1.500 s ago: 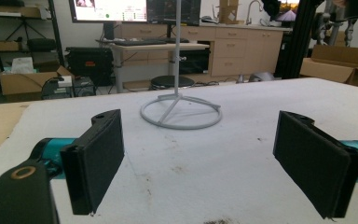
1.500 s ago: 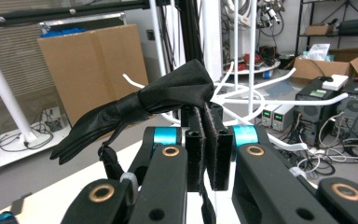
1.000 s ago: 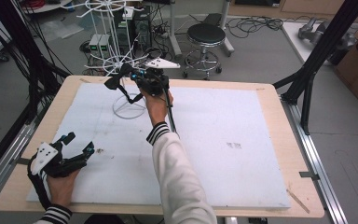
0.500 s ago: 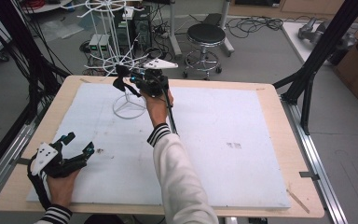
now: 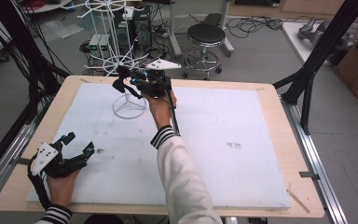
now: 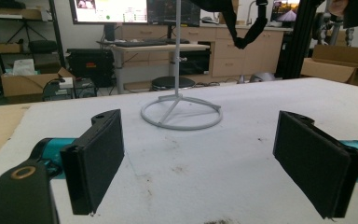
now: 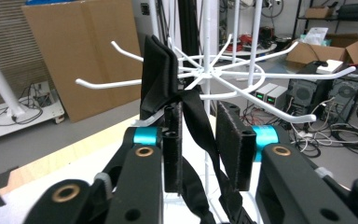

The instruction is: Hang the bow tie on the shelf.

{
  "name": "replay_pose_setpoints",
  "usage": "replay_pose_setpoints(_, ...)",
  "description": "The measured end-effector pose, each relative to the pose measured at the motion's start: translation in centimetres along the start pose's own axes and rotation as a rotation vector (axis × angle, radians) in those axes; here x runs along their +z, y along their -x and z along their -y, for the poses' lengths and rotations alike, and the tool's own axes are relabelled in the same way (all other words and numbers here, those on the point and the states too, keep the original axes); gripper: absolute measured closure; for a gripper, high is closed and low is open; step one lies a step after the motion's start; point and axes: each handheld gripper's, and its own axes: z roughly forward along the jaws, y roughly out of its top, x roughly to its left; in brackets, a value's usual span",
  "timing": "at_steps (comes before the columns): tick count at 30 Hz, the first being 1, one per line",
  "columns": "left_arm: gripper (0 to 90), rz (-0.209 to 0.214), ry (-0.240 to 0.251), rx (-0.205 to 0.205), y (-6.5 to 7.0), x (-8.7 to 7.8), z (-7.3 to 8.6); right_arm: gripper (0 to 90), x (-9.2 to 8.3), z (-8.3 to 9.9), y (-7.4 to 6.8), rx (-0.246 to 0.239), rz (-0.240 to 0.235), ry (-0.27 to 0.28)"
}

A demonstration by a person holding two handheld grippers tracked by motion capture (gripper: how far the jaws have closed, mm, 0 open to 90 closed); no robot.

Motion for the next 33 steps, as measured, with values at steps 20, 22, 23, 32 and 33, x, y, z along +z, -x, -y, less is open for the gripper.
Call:
replay_pose_setpoints(20,16.7,-0.001,0.003,-0.001,0.0,0.0,0.0,48.9,-0.2,0.5,0.3,0.025,-0.003,-0.112)
replay_pose_setpoints(22,16.7,-0.002,0.003,-0.002,0.0,0.0,0.0,44.8,-0.5,0.4,0.1,0.036,-0.005,-0.117)
replay_pose_setpoints(23,16.7,-0.002,0.003,-0.002,0.0,0.0,0.0,39.8,-0.7,0.3,0.1,0.048,-0.003,-0.112)
replay_pose_setpoints(32,16.6,-0.003,0.01,-0.002,0.0,0.0,0.0,22.4,-6.2,0.8,-0.2,0.05,-0.023,-0.097)
replay_pose_setpoints(33,16.7,-0.003,0.009,-0.001,0.0,-0.1,0.0,21.1,-7.0,1.2,0.0,0.06,-0.033,-0.089)
